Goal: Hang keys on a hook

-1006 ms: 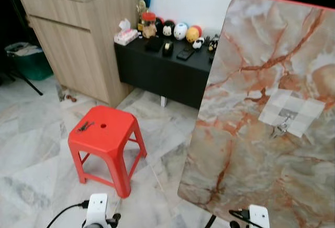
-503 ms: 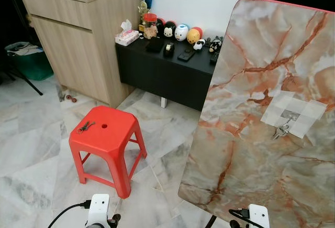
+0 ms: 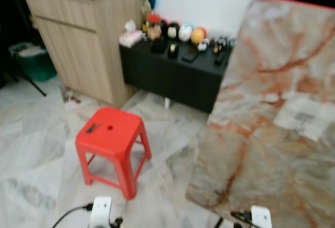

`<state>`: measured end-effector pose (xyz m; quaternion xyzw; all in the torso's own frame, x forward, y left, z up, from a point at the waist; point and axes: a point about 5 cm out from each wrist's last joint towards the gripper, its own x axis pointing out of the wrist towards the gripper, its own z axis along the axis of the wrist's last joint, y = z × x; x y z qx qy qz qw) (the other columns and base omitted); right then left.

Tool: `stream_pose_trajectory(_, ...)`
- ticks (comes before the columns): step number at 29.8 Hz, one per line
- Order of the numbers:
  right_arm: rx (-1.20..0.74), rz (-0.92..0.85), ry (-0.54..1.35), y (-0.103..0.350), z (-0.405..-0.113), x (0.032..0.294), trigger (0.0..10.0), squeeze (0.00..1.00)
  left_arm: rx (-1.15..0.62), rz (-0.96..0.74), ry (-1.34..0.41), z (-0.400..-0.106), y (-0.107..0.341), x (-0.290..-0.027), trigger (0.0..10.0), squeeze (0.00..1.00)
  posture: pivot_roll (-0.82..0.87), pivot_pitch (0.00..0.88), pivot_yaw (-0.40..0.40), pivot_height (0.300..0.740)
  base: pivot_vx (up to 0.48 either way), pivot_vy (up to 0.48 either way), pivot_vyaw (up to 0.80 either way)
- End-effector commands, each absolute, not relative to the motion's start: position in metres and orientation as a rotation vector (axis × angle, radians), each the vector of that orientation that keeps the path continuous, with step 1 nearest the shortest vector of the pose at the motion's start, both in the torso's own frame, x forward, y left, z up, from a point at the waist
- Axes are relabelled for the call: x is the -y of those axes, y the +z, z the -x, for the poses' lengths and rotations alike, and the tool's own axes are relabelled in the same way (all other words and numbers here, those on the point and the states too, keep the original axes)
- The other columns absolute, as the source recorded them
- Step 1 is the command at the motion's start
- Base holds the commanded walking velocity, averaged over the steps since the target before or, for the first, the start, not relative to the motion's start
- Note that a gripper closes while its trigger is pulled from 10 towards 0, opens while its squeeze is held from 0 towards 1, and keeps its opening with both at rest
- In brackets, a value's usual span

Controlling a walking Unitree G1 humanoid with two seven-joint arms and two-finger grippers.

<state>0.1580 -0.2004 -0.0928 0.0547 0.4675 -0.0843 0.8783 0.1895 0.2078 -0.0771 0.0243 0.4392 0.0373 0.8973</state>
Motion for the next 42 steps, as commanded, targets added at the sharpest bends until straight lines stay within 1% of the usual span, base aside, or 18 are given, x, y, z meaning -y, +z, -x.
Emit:
stream_pose_trajectory(1, -0.965, -0.121, -0.182, -0.091, -0.164, 0.198, 10.0, 0.00, -0.934, -0.064, 0.057, -0.187, -0.079, -0.207, 10.0, 0.00, 0.02, 0.000, -0.052, 0.740, 0.000, 0.480, 0.00)
stream_pose_trajectory(5, -0.962, -0.099, -0.161, -0.090, -0.167, 0.196, 10.0, 0.00, -0.927, -0.056, 0.078, -0.187, -0.078, -0.209, 10.0, 0.00, 0.03, 0.000, -0.057, 0.740, 0.000, 0.480, 0.00)
stream_pose_trajectory(21, -0.944, -0.111, -0.177, -0.088, -0.173, 0.194, 10.0, 0.00, -0.923, -0.051, 0.082, -0.189, -0.077, -0.210, 10.0, 0.00, 0.04, 0.000, -0.067, 0.740, 0.000, 0.480, 0.00)
stream_pose_trajectory(42, -0.935, -0.117, -0.205, -0.086, -0.175, 0.201, 10.0, 0.00, -0.919, -0.057, 0.085, -0.190, -0.076, -0.211, 10.0, 0.00, 0.04, 0.000, -0.072, 0.740, 0.000, 0.480, 0.00)
